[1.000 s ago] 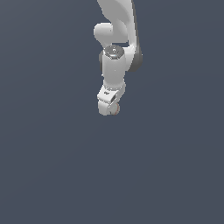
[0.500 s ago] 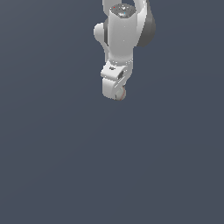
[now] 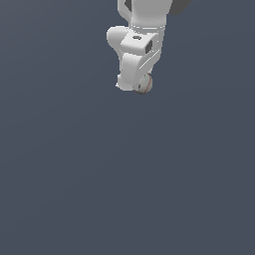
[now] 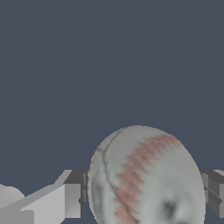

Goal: Pick up the object and move it to a goal position.

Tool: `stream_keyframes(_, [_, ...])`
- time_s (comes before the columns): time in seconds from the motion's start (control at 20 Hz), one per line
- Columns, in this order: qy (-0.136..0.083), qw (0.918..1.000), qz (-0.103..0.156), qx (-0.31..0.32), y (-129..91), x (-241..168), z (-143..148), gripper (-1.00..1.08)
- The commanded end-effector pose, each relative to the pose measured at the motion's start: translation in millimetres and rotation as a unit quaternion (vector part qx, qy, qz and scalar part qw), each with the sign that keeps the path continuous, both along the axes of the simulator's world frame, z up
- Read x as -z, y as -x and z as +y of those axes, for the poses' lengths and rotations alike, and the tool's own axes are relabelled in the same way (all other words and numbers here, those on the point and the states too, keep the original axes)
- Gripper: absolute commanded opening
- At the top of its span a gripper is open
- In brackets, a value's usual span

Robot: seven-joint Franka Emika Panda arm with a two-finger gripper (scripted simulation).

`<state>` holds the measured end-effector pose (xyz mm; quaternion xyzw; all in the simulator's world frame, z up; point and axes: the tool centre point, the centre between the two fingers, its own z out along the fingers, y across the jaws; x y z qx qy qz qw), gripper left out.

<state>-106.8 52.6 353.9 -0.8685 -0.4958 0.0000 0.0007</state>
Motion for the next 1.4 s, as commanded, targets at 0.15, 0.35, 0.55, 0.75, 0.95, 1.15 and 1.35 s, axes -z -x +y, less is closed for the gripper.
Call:
stream_keyframes(0.15, [0.0, 1.0, 0.0, 0.0, 2, -56, 12, -1.0])
stream_keyframes(0.35, [0.0, 1.0, 0.0, 0.001, 3, -88, 18, -1.0])
stream_keyframes(0.55, [0.001, 1.0, 0.0, 0.001, 3, -113, 23, -1.0])
stream_keyframes(0.75, [0.001, 1.0, 0.0, 0.002, 2, -130, 27, -1.0])
stream_keyframes(0.95, [0.001, 1.0, 0.0, 0.002, 1, -140, 29, -1.0])
stream_keyframes(1.15, [0.001, 1.0, 0.0, 0.002, 1, -143, 30, -1.0])
stream_keyframes(1.35, [0.001, 1.0, 0.0, 0.002, 0, -141, 29, -1.0])
